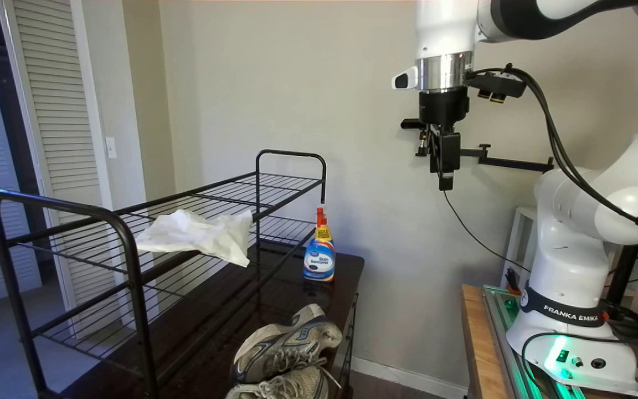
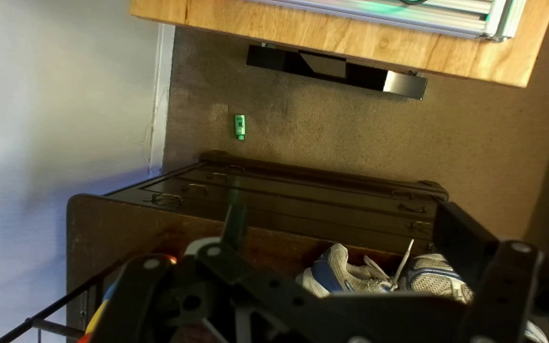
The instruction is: Put the left shoe on the top rack
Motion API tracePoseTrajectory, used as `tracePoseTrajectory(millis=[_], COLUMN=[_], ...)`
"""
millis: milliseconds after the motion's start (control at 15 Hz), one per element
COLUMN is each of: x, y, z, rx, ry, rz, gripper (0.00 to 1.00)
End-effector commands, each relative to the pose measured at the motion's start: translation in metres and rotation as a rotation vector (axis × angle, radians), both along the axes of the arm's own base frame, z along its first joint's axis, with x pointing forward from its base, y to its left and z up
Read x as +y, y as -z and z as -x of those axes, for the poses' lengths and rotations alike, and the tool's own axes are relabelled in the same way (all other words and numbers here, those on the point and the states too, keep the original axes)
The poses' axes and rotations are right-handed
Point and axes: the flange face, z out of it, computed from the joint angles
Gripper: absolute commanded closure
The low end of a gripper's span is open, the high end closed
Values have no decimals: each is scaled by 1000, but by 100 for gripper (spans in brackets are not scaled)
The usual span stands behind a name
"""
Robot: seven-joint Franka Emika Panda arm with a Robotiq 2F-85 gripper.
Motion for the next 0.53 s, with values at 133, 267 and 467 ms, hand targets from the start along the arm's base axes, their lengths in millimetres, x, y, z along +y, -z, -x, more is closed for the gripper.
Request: tracePoseTrajectory(millis=[133, 267, 467], x=[45, 90, 148], y=[16, 30, 54], z=[-24, -35, -51], rx=[22, 29, 48], ry=[-77, -187, -360], rz=[17, 24, 60], gripper=[0, 0, 0])
